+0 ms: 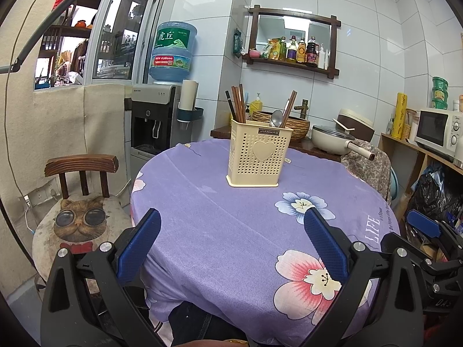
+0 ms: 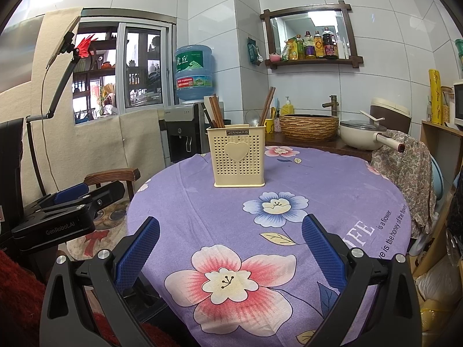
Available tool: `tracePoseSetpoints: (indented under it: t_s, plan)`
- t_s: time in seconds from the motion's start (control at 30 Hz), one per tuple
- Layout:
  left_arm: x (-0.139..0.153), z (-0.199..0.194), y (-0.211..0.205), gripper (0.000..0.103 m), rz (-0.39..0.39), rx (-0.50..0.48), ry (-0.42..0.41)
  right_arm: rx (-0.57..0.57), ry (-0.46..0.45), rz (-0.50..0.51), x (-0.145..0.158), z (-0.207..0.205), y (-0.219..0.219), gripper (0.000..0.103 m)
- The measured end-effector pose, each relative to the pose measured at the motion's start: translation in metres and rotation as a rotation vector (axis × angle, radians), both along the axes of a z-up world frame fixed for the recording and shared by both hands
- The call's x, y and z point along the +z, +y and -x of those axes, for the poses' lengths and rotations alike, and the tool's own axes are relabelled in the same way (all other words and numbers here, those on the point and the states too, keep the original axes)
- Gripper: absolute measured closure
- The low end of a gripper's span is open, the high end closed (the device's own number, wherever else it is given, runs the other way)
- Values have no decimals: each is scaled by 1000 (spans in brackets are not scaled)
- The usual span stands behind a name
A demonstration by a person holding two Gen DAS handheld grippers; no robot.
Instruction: Organize utensils
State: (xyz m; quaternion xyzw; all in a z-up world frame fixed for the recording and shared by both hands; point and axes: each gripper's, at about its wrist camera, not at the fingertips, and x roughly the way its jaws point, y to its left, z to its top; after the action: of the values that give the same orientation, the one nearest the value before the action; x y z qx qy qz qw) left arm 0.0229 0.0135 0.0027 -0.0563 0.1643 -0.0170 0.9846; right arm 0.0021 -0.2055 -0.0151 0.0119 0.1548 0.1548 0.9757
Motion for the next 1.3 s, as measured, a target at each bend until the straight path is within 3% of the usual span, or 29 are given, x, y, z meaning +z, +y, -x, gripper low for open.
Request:
tracePoseSetpoints:
  t_s: [1.3]
  plan:
    - [-5,-2,4,6,-3,7,4,-1,9,0,1,0,0,6]
